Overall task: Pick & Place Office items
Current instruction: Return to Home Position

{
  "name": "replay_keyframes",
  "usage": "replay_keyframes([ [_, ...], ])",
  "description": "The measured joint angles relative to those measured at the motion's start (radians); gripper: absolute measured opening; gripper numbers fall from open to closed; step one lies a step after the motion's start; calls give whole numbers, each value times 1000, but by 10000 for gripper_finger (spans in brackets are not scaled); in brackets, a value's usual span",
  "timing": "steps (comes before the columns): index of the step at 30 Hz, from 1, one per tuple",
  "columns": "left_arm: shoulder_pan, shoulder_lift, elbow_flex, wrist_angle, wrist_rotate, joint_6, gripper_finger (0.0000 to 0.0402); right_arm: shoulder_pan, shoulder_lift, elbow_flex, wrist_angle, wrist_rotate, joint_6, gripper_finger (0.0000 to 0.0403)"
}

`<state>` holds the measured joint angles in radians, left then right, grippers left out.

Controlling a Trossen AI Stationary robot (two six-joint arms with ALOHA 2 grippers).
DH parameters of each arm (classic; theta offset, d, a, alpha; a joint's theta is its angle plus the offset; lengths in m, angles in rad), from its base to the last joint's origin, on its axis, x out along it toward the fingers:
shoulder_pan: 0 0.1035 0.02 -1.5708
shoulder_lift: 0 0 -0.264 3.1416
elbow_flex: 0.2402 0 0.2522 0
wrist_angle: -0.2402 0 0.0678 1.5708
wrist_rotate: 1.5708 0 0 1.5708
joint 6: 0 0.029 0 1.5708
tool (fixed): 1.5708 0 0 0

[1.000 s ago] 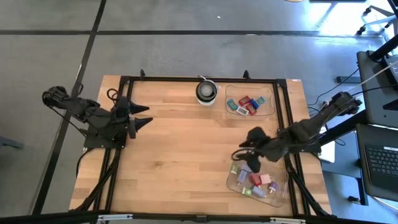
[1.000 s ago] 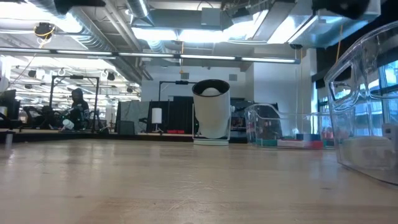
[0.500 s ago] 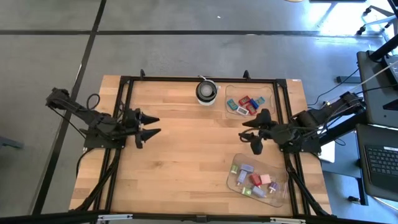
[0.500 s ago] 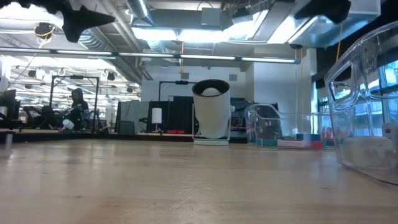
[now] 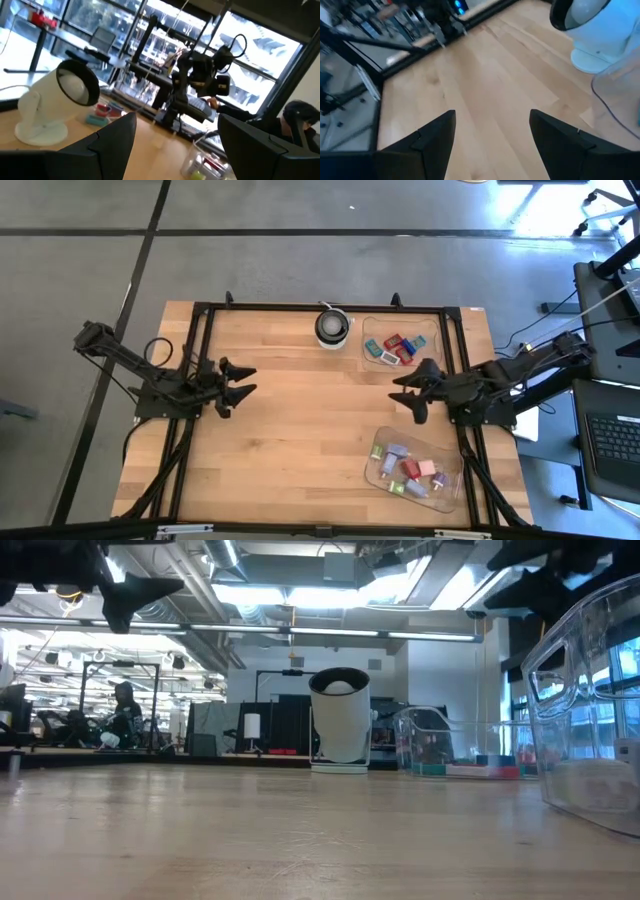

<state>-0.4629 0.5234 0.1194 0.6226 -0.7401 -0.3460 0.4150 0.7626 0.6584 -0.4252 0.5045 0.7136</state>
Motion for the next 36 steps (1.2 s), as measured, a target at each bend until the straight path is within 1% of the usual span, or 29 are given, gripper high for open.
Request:
replay_keyframes([
  [6, 0, 0, -34, 56, -14, 44, 276, 0, -121, -112, 114, 0, -34, 258],
  [10, 0, 0, -35, 49, -76, 46, 276, 1, -189, -163, 119, 7, -43, 258],
  [15, 0, 0, -35, 48, -139, 46, 276, 1, -312, -220, 119, 48, -59, 258],
  [18, 0, 0, -35, 48, -158, 46, 276, 1, -386, -252, 119, 55, -72, 258],
  [24, 0, 0, -35, 48, -160, 54, 276, 1, -516, -315, 120, 59, -88, 258],
  [30, 0, 0, -35, 48, -233, 54, 276, 1, -613, -366, 127, 107, -93, 258],
  [36, 0, 0, -35, 47, -283, 64, 276, 1, -657, -443, 261, 109, -131, 258],
])
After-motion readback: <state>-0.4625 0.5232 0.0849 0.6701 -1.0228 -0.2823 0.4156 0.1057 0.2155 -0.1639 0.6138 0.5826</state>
